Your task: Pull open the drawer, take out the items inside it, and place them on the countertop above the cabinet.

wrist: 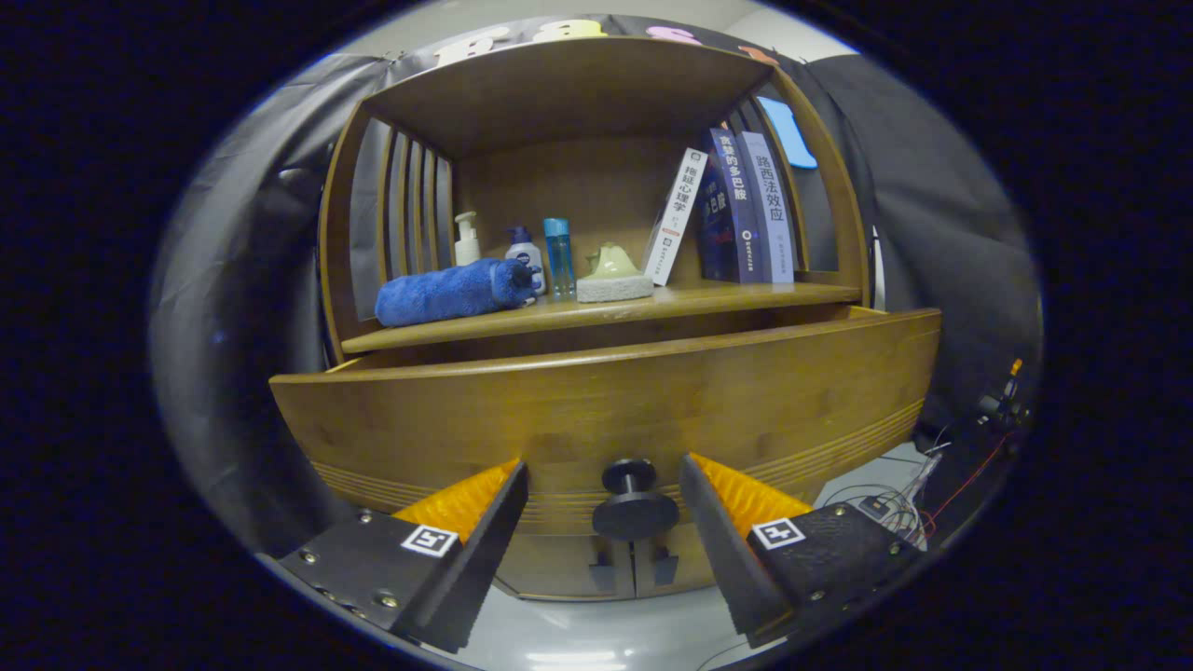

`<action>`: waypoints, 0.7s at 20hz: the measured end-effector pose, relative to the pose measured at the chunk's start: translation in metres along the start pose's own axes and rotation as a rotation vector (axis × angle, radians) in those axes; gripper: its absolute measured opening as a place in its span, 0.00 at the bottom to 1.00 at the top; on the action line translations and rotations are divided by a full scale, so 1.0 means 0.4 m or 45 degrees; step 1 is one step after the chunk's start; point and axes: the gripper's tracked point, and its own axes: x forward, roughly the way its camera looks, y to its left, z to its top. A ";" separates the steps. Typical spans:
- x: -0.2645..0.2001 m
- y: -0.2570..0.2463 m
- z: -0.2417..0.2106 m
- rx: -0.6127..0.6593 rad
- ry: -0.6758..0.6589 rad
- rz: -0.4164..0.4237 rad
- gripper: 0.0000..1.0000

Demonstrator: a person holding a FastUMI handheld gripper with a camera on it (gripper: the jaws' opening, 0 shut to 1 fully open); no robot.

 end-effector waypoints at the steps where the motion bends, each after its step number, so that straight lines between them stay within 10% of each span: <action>1: 0.008 0.001 0.001 -0.016 0.001 -0.002 0.99; 14: 0.124 0.005 0.025 -0.049 -0.012 0.002 0.99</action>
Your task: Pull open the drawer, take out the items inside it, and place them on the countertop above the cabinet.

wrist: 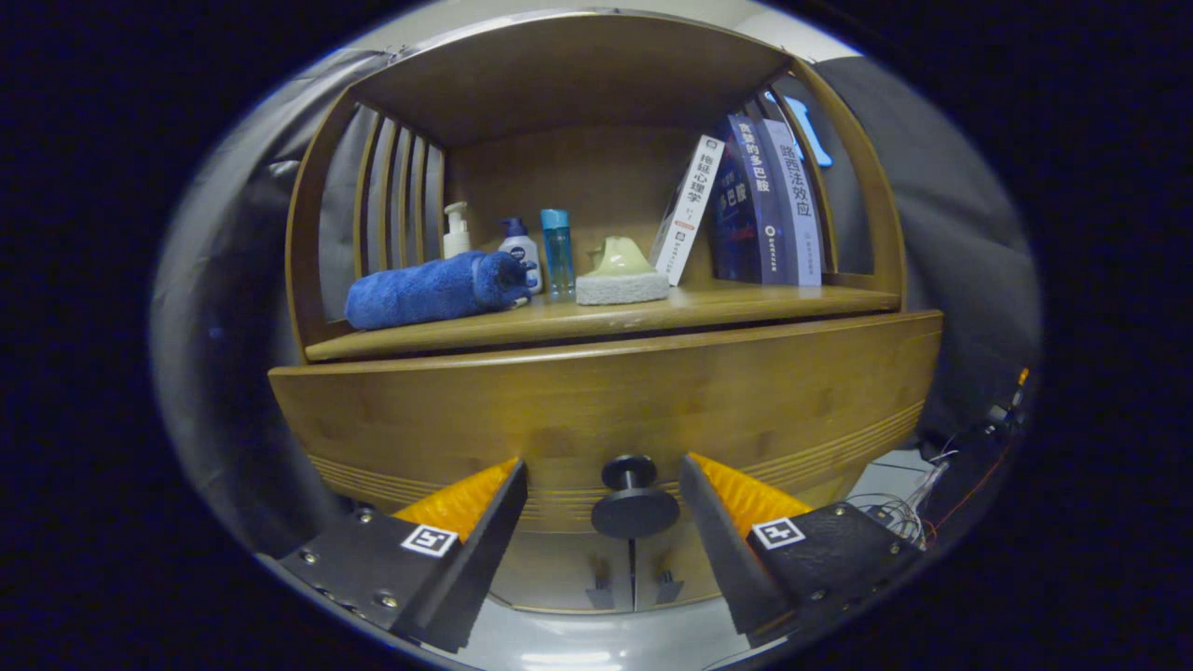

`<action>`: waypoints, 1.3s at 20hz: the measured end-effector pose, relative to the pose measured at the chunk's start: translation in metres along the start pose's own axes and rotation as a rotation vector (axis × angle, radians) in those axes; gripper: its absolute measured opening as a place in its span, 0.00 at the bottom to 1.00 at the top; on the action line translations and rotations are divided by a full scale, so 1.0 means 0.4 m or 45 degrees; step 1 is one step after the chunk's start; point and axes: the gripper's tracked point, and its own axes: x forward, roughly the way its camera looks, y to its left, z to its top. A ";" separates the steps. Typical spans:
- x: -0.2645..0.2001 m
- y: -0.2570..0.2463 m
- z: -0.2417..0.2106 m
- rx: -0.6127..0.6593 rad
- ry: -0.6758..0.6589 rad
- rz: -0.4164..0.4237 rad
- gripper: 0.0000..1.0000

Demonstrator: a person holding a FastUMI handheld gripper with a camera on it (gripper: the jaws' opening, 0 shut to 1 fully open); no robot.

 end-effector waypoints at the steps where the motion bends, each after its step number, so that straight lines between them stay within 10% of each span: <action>1: 0.009 0.000 0.001 -0.003 0.005 0.000 0.99; 14: 0.068 -0.008 -0.022 -0.019 0.073 -0.031 0.99; 26: -0.128 0.004 0.134 0.018 -0.065 -0.085 0.99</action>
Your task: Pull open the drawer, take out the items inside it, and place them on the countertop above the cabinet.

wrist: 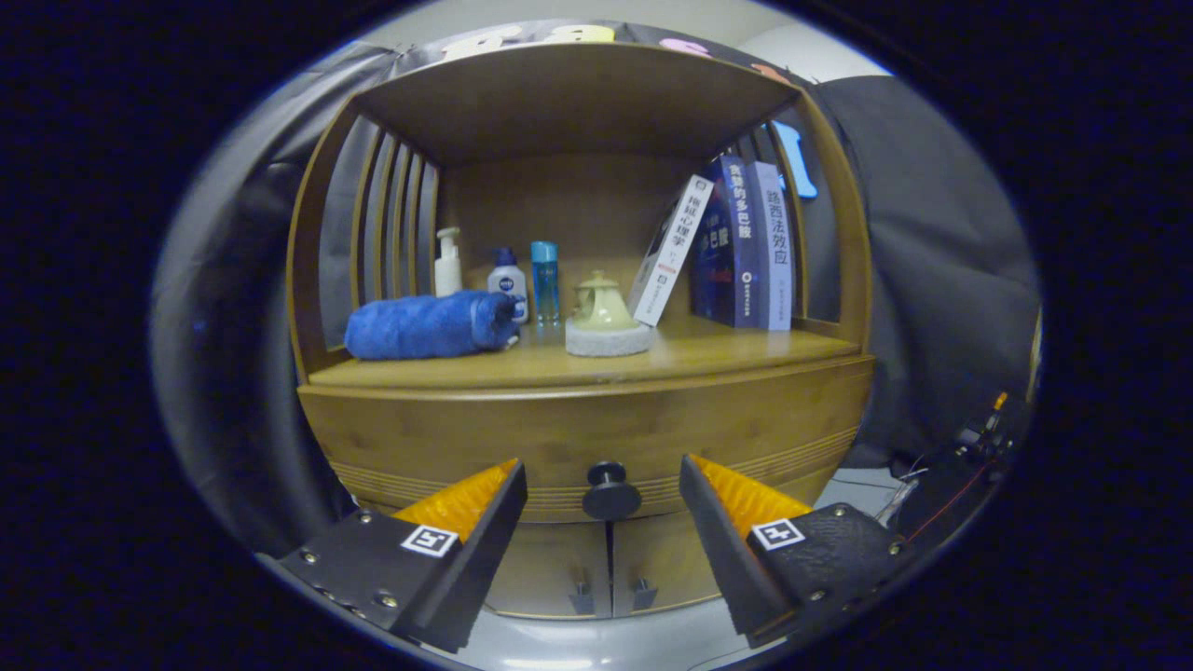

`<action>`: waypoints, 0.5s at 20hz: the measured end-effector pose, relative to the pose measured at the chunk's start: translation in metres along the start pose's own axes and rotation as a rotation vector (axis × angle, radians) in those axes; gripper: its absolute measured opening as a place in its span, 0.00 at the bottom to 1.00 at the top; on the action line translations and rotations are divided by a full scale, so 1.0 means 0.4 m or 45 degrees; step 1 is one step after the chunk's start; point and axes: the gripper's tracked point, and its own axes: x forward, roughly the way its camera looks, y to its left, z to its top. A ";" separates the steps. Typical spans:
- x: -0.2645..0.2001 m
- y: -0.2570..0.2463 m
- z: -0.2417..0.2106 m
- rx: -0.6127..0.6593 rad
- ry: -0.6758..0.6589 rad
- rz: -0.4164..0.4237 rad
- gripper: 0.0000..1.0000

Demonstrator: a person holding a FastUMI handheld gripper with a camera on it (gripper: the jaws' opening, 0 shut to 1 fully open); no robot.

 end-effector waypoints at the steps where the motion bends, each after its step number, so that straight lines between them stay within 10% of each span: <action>1: -0.021 0.003 0.027 0.033 0.000 0.014 0.99; 10: -0.268 -0.064 0.350 -0.061 -0.162 0.133 0.99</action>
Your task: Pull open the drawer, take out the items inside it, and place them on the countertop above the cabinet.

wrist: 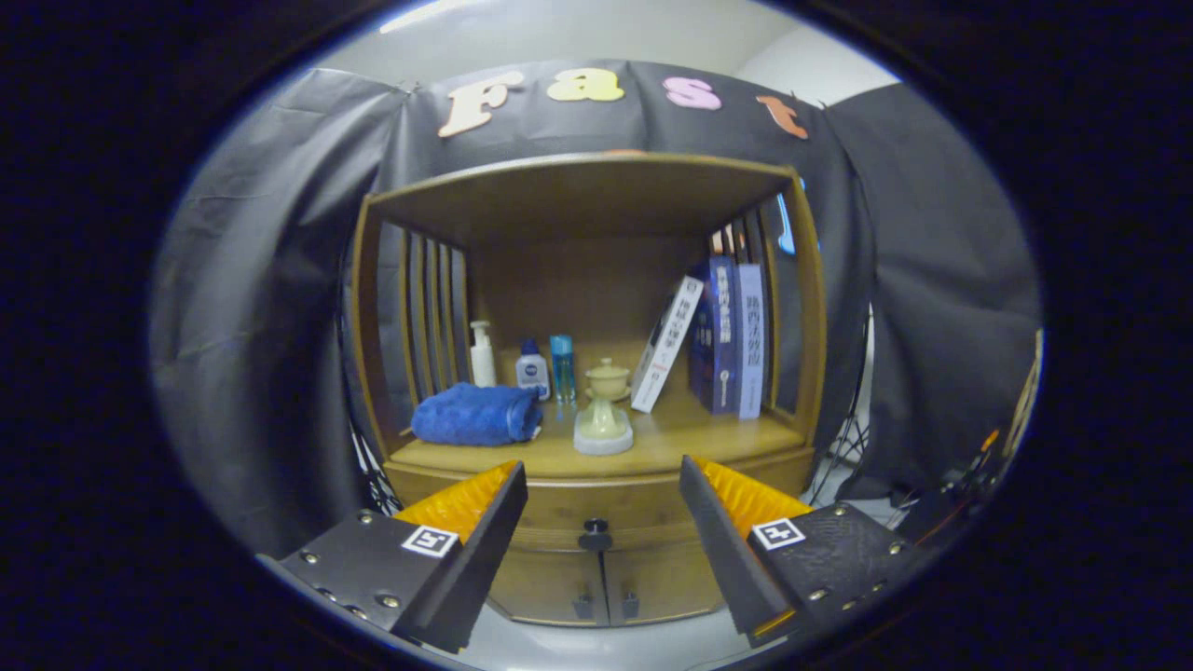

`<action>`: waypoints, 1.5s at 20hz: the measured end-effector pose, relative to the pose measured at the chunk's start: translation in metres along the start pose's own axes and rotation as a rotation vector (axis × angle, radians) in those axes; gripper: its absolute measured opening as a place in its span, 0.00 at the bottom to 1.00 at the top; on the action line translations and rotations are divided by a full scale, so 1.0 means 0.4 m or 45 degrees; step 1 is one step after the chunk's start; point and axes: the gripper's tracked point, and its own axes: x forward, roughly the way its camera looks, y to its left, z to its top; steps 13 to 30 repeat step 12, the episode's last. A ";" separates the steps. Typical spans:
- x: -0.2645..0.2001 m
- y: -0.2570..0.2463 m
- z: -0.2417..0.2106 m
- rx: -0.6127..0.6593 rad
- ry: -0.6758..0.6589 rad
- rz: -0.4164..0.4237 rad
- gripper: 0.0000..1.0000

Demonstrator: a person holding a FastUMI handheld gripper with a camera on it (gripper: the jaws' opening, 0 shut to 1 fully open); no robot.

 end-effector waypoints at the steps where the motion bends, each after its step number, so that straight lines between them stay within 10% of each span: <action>1: -0.037 0.001 0.040 0.019 -0.021 0.017 0.99; 7: -0.203 -0.034 0.215 0.039 -0.174 0.099 0.98; 30: -0.214 -0.089 0.182 -0.065 -0.208 0.099 0.98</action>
